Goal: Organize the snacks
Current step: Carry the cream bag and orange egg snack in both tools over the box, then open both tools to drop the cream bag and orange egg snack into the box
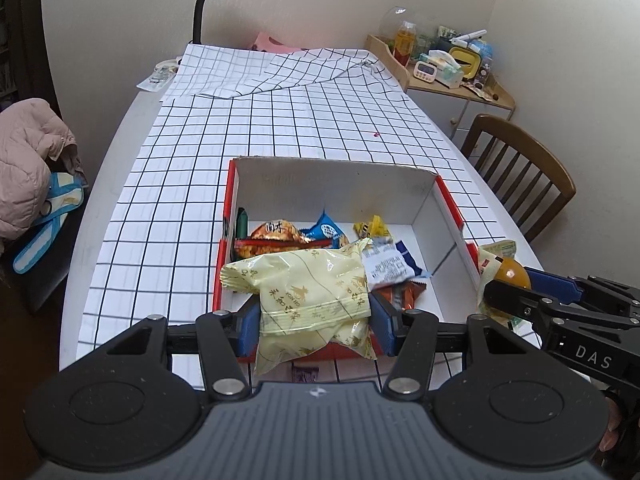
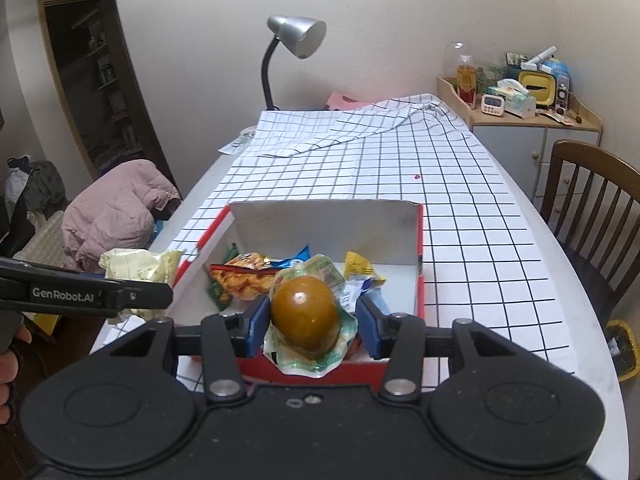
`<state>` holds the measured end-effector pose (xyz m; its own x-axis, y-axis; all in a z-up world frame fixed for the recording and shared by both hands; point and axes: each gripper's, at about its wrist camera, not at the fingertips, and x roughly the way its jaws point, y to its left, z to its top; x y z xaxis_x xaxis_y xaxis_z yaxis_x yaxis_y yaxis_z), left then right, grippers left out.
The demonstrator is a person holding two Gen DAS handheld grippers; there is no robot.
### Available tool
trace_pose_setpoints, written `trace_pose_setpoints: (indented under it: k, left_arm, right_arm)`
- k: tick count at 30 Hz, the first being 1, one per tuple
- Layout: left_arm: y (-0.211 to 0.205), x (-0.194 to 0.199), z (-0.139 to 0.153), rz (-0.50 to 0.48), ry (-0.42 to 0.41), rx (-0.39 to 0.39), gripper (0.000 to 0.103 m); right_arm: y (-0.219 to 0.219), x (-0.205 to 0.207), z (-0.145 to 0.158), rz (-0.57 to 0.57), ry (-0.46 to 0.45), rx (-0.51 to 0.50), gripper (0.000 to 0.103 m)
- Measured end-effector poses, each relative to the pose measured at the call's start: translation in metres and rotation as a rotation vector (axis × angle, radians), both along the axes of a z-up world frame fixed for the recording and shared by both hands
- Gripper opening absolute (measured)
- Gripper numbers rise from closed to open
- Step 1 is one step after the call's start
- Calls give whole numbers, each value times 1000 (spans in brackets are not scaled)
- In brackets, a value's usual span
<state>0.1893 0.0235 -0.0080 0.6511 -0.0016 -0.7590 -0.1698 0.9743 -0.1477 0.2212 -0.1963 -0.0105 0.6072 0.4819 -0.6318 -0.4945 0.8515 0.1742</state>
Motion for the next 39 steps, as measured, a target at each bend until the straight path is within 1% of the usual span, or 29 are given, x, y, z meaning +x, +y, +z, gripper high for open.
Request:
trace_pose_setpoints:
  k: [7,14,21,31,39]
  left_arm:
    - [6,29,-11,9,34,22,55]
    - [12,58,-29,24,89,35,55]
    - [15,77,-49,18,148,53,55]
    - [12,103,-75,4,225,90,55]
    - [9,115,-94,-1,280,99,55]
  right_arm:
    - [9,30,-9,-7,18,-32,45]
    - [22,58,-23,-7,41,-84,45]
    - [37,81,-39,16,54,-151,45]
    - [57,101,-59,76,74,-220,45]
    - [64,110,-74,87,97,-256,45]
